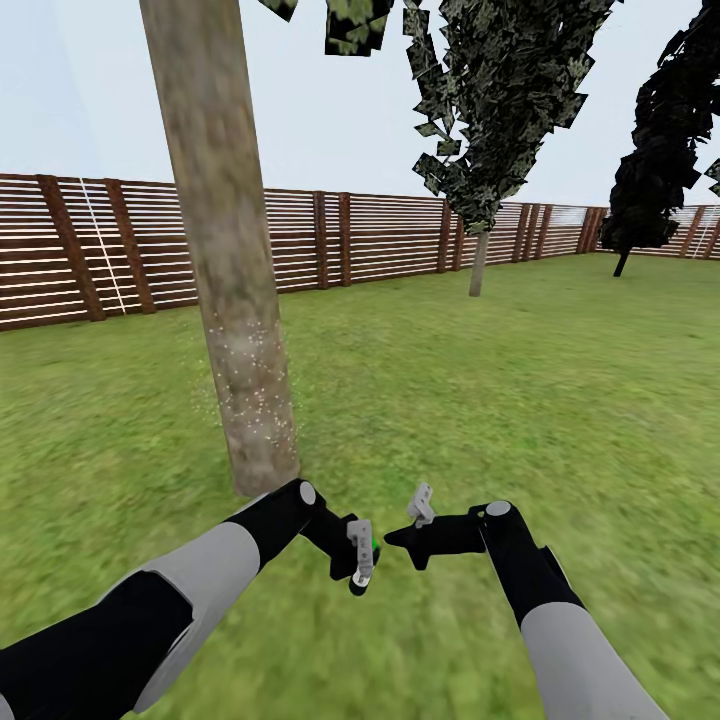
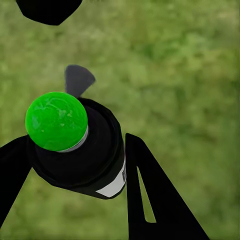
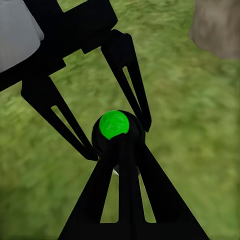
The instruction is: In the garden, pick up the pesticide atomizer on the floor and spray pesticide onto both trees until each tree trunk is fully covered.
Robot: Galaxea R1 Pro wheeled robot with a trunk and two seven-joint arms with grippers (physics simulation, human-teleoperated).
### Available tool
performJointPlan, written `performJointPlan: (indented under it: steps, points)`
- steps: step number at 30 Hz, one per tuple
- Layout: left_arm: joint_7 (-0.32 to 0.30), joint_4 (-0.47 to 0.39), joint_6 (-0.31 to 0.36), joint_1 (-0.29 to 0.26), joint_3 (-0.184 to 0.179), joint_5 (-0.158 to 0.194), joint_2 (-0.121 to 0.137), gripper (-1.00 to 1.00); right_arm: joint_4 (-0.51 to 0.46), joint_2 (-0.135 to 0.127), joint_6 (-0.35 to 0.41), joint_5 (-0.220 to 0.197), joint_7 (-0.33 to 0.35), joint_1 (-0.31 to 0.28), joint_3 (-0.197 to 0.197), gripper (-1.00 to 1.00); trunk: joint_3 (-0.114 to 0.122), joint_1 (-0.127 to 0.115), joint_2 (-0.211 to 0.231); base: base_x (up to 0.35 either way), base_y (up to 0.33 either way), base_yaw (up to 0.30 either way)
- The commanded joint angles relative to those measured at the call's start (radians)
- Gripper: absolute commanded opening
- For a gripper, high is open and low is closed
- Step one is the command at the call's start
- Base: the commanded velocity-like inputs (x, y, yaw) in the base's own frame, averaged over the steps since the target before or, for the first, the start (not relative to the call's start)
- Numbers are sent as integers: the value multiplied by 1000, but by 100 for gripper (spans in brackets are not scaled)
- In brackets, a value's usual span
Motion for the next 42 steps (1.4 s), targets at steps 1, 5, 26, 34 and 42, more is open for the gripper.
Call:
performJointPlan:
  steps: [1,5,26,34,42]
  points:
    - [0,0,0,0,0,0,0,-100,0,0,0,0,0,0,0,-100,0,0,0,0,0,0]
    - [0,0,0,0,0,0,0,-100,0,1,0,0,0,0,0,-100,0,0,0,0,0,0]
    - [2,-2,-47,6,0,6,0,-100,0,1,0,0,0,0,0,-100,0,0,0,0,0,0]
    - [3,-3,-76,6,1,7,0,-100,1,0,0,0,0,0,0,-100,0,0,0,0,0,0]
    - [3,-3,-84,6,1,92,0,-100,0,1,0,-1,0,1,0,-100,0,0,0,0,0,0]
